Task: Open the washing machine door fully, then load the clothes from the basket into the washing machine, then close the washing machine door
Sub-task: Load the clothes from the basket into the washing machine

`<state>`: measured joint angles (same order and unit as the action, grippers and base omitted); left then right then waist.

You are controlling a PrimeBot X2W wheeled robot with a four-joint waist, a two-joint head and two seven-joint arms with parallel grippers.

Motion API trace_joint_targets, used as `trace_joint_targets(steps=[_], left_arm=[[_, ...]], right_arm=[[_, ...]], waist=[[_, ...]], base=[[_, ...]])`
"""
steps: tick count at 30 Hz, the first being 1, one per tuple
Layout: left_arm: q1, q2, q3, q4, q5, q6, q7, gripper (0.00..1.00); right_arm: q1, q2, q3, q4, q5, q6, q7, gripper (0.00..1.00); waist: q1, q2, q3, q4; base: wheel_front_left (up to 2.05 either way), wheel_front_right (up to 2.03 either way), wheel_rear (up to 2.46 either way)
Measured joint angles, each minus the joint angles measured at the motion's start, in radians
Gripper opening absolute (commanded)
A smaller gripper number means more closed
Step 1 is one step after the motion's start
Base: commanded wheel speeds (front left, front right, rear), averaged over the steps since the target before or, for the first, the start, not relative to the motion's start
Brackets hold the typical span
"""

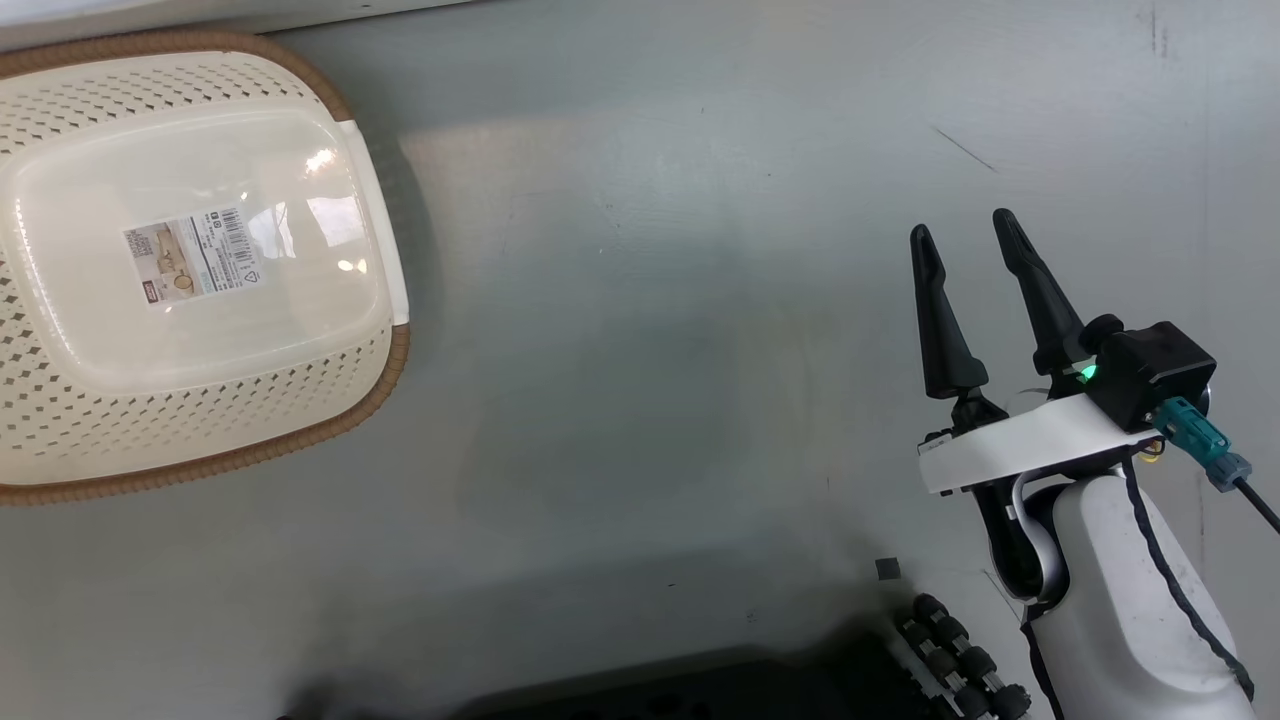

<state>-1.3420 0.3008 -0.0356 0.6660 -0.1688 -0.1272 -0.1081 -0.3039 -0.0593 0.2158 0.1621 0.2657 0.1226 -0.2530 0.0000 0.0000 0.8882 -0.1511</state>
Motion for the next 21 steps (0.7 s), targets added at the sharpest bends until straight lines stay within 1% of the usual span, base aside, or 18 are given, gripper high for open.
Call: trace_joint_targets(steps=[12, 21], left_arm=[[0.0, -0.006, -0.005, 0.045, -0.001, 0.0, -0.057, 1.0], [0.014, -0.036, 0.0, 0.095, -0.014, 0.0, -0.097, 1.0]], right_arm=[[-0.014, 0.0, -0.02, 0.0, -0.001, 0.0, 0.0, 1.0], [-0.014, 0.0, -0.034, 0.003, -0.003, 0.0, 0.0, 1.0]], waist=[[0.0, 0.0, -0.013, 0.015], [0.0, 0.0, -0.049, 0.031]], base=[[0.0, 0.0, 0.0], [0.0, 0.0, 0.0]])
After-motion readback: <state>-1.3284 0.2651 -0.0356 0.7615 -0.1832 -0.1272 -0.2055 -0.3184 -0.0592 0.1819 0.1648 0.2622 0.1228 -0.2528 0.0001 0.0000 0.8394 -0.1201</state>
